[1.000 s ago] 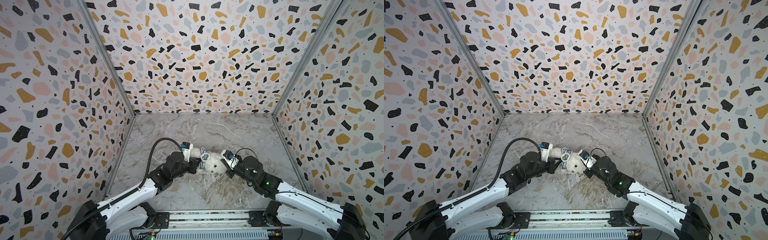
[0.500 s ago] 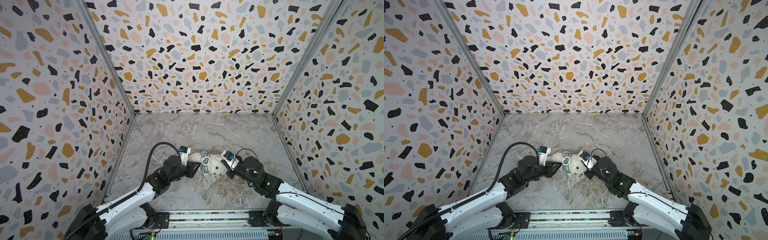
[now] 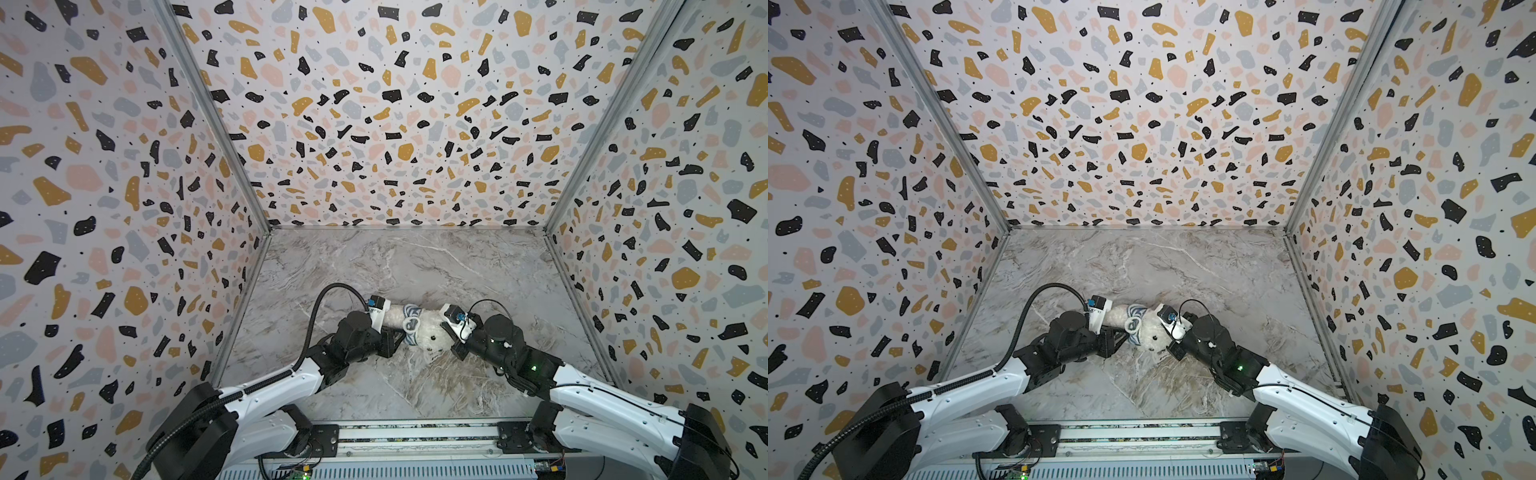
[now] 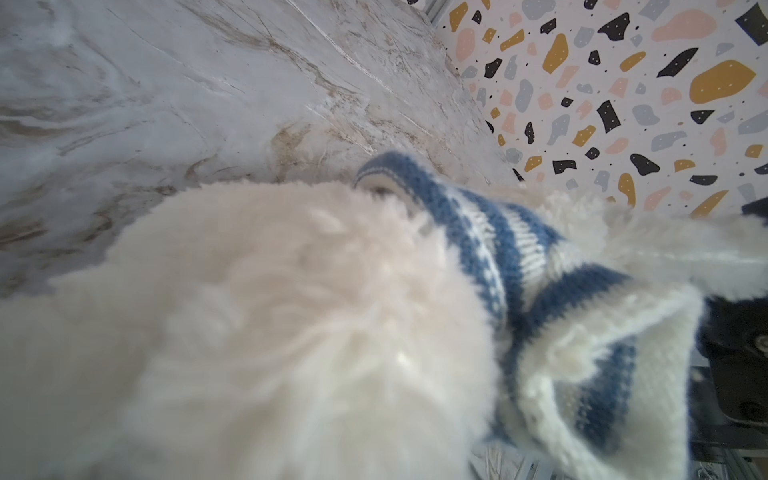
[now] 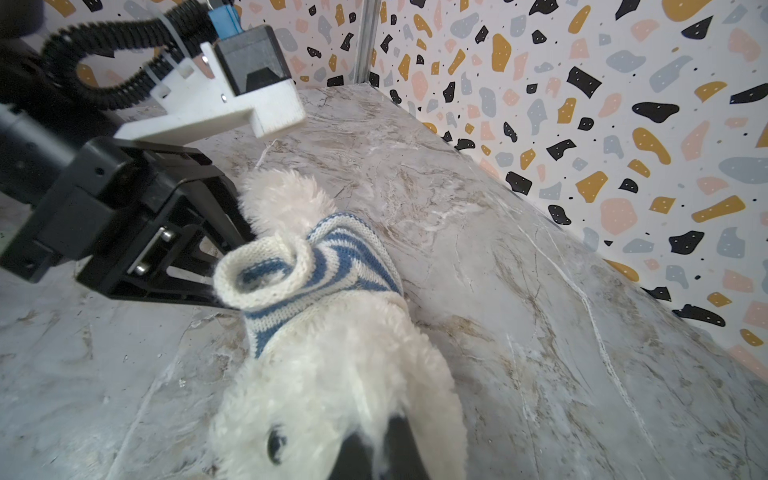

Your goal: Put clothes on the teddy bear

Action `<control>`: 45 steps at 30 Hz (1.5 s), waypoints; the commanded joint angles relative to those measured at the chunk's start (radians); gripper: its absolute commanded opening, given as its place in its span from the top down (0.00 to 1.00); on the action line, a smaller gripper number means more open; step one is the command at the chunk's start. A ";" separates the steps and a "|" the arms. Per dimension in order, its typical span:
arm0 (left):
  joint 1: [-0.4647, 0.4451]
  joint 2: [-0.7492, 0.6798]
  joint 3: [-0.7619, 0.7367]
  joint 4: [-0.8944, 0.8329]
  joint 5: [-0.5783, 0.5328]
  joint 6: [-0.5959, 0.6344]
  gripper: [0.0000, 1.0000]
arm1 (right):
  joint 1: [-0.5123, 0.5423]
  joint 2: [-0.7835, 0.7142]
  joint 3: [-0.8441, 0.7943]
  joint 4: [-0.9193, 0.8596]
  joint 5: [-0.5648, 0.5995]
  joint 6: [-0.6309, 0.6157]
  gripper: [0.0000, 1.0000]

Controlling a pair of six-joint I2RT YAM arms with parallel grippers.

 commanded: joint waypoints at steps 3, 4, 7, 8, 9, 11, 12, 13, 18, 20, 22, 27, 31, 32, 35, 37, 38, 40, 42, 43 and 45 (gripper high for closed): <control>-0.027 -0.017 0.019 0.045 0.030 0.018 0.72 | 0.006 -0.002 0.003 0.049 0.011 -0.006 1.00; -0.028 -0.010 0.017 0.046 0.026 0.015 0.73 | 0.005 0.001 0.004 0.051 0.011 -0.005 1.00; -0.029 0.009 0.018 0.058 0.017 0.005 0.77 | 0.006 -0.002 0.006 0.049 0.012 -0.005 1.00; -0.028 0.011 0.020 0.054 0.005 0.001 0.81 | 0.005 -0.004 0.006 0.046 0.013 -0.005 1.00; -0.028 0.009 0.022 0.048 -0.008 -0.001 0.86 | 0.006 -0.007 0.006 0.044 0.014 -0.005 1.00; -0.029 -0.001 0.030 0.033 -0.031 -0.002 0.93 | 0.006 -0.013 0.006 0.039 0.017 -0.007 1.00; -0.029 -0.009 0.033 0.023 -0.043 -0.003 0.96 | 0.005 -0.016 0.006 0.036 0.018 -0.006 1.00; -0.029 -0.019 0.037 0.012 -0.053 -0.004 0.99 | 0.006 -0.019 0.005 0.033 0.019 -0.009 1.00; -0.027 -0.095 0.037 -0.052 -0.110 -0.012 1.00 | 0.006 -0.029 0.005 0.015 0.029 -0.015 1.00; -0.023 -0.136 0.030 -0.067 -0.133 -0.024 1.00 | 0.005 -0.031 0.007 0.007 0.033 -0.020 1.00; -0.013 -0.180 0.015 -0.067 -0.143 -0.041 1.00 | 0.006 -0.032 0.007 0.002 0.038 -0.026 1.00; 0.010 -0.277 -0.030 -0.034 -0.168 -0.075 1.00 | 0.006 -0.030 0.013 -0.026 0.045 -0.035 1.00; 0.039 -0.336 -0.082 0.017 -0.197 -0.123 1.00 | 0.006 -0.044 0.013 -0.044 0.058 -0.040 1.00; 0.047 -0.348 -0.095 0.027 -0.203 -0.137 1.00 | 0.008 -0.050 0.013 -0.047 0.060 -0.042 1.00; 0.082 -0.392 -0.133 0.047 -0.227 -0.188 1.00 | 0.007 -0.072 0.011 -0.057 0.059 -0.052 1.00; 0.102 -0.424 -0.155 0.051 -0.247 -0.214 1.00 | 0.010 -0.082 0.010 -0.063 0.054 -0.063 1.00; 0.112 -0.442 -0.167 0.053 -0.257 -0.228 1.00 | 0.014 -0.088 0.010 -0.064 0.053 -0.071 1.00; 0.123 -0.478 -0.191 0.061 -0.274 -0.247 1.00 | 0.020 -0.093 0.010 -0.068 0.050 -0.084 1.00; 0.127 -0.502 -0.209 0.070 -0.278 -0.253 1.00 | 0.027 -0.093 0.011 -0.070 0.041 -0.096 1.00; 0.127 -0.507 -0.213 0.078 -0.269 -0.250 1.00 | 0.032 -0.092 0.011 -0.068 0.034 -0.101 1.00; 0.126 -0.502 -0.210 0.090 -0.230 -0.228 1.00 | 0.046 -0.085 0.014 -0.062 0.026 -0.110 1.00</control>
